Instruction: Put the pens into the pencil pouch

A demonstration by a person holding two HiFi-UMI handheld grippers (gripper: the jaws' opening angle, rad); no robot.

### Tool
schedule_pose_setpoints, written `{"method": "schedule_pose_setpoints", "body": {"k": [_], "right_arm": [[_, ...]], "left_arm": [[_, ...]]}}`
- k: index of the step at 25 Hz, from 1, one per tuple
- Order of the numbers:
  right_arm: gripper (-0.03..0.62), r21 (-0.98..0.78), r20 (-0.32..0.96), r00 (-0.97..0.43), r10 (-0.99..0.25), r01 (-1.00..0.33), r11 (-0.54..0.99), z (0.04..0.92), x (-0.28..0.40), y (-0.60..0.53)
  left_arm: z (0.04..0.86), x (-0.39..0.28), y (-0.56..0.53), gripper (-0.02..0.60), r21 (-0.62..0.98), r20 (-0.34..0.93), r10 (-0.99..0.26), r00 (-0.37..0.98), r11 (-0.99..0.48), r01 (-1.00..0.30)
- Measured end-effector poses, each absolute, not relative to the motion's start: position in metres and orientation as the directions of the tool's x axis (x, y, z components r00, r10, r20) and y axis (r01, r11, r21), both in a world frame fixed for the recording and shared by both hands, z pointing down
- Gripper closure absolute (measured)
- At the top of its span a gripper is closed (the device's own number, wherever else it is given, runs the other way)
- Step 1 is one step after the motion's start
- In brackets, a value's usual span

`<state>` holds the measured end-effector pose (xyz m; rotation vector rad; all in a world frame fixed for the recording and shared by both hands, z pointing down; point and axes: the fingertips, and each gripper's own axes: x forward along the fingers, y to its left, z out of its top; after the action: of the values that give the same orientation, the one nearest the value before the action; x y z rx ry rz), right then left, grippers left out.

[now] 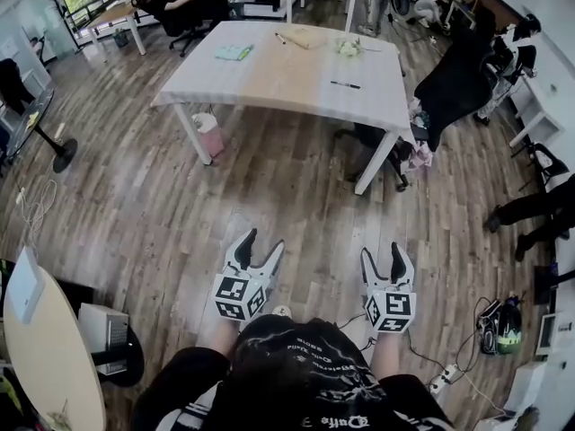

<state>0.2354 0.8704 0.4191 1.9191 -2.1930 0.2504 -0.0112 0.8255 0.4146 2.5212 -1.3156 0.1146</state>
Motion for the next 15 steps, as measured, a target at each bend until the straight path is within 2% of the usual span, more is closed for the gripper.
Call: {"method": "schedule_pose_setpoints", "body": {"k": [15], "right_arm": [[0.295,0.010,0.266,-0.133,-0.955,-0.990,0.141,0.425,0.207,0.827]], "left_arm": [[0.419,-0.031,0.786,0.279,0.203,0.209,-0.790,0.576,-0.541,-0.816]]}}
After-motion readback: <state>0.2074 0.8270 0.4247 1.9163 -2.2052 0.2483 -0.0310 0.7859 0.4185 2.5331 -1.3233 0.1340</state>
